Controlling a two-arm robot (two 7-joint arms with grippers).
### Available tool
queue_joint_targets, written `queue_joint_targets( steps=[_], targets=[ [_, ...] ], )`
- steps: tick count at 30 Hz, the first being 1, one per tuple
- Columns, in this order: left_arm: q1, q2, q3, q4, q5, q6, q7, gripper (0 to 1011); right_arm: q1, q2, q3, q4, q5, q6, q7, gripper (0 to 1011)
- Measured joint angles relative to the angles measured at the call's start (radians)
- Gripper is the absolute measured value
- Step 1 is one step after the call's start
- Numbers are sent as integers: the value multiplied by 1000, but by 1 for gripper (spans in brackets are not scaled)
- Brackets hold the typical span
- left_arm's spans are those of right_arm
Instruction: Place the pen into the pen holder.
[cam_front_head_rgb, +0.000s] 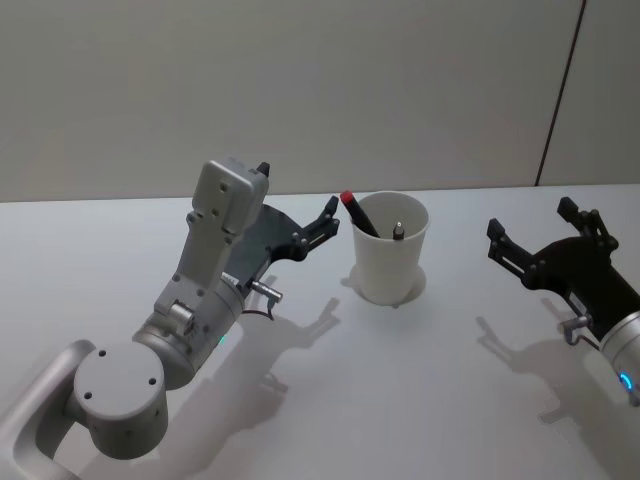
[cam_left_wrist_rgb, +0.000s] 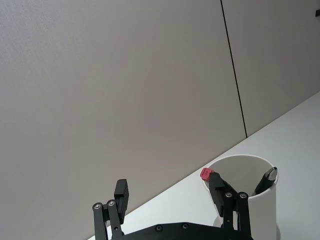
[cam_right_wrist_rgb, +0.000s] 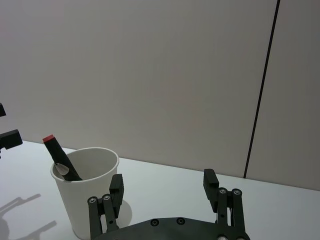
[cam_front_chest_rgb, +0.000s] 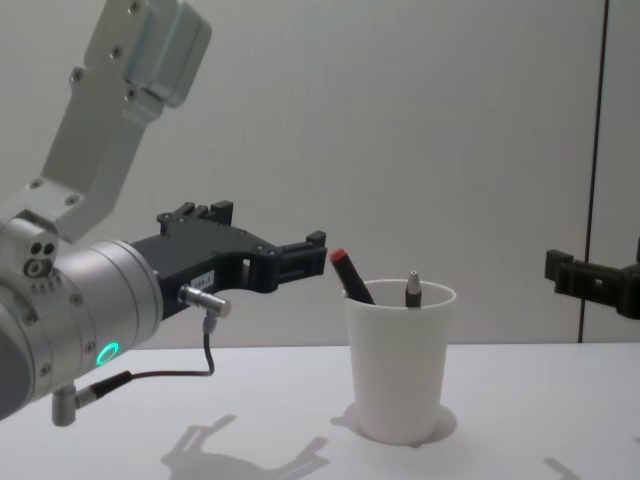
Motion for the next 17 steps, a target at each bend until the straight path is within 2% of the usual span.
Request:
queue_joint_targets(
  steps=[17],
  targets=[
    [0, -1, -1, 0, 0, 0, 0, 1001, 0, 0, 0, 0, 0, 0, 0, 1002]
  ],
)
